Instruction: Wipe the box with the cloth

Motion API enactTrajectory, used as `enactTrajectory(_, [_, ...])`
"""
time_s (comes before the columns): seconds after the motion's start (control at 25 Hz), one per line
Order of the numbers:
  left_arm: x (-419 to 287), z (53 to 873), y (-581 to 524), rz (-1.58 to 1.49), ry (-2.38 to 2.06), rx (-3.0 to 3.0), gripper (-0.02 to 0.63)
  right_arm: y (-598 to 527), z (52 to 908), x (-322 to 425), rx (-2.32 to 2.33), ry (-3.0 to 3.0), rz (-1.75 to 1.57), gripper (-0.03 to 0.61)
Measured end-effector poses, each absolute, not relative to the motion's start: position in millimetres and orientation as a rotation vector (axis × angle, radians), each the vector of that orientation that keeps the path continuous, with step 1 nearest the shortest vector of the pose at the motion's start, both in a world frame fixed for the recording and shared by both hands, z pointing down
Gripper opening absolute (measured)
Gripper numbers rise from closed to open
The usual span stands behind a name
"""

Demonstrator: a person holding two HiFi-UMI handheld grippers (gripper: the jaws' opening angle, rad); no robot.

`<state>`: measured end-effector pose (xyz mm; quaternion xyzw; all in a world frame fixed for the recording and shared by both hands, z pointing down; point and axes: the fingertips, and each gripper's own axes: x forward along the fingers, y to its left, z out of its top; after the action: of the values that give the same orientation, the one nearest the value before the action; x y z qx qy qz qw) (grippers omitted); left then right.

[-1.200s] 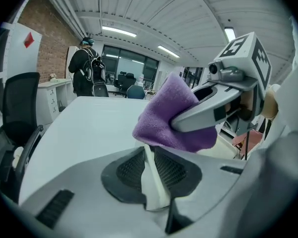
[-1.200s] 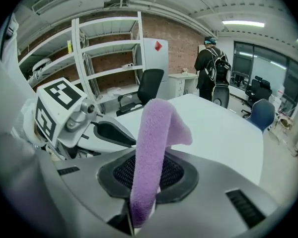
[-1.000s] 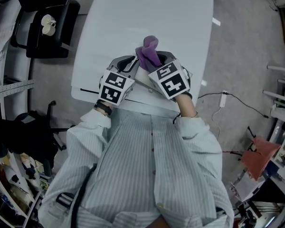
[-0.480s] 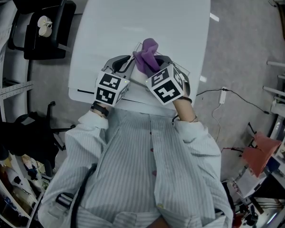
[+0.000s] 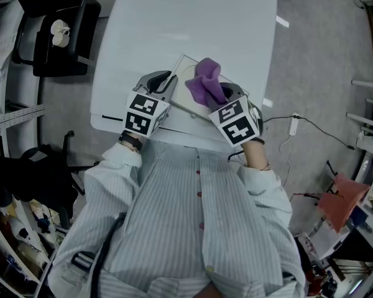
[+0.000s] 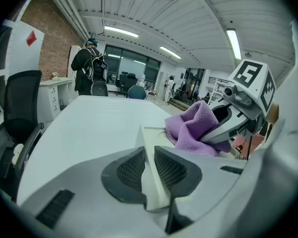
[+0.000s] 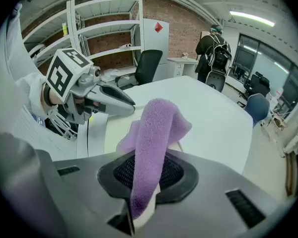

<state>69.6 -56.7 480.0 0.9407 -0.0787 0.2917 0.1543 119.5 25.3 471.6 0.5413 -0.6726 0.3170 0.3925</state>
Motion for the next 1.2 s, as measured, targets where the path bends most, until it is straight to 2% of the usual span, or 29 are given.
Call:
enactTrajectory(0.48, [70,480,-57,0.849,-0.224,2.698,0.046,92,475,162,1.405,-1.554,0.882,0.066])
enactTrajectory(1.2, [72,480,-55,0.84,-0.209,2.69,0.046,94,458,161,1.514,-1.546,0.992,0.066])
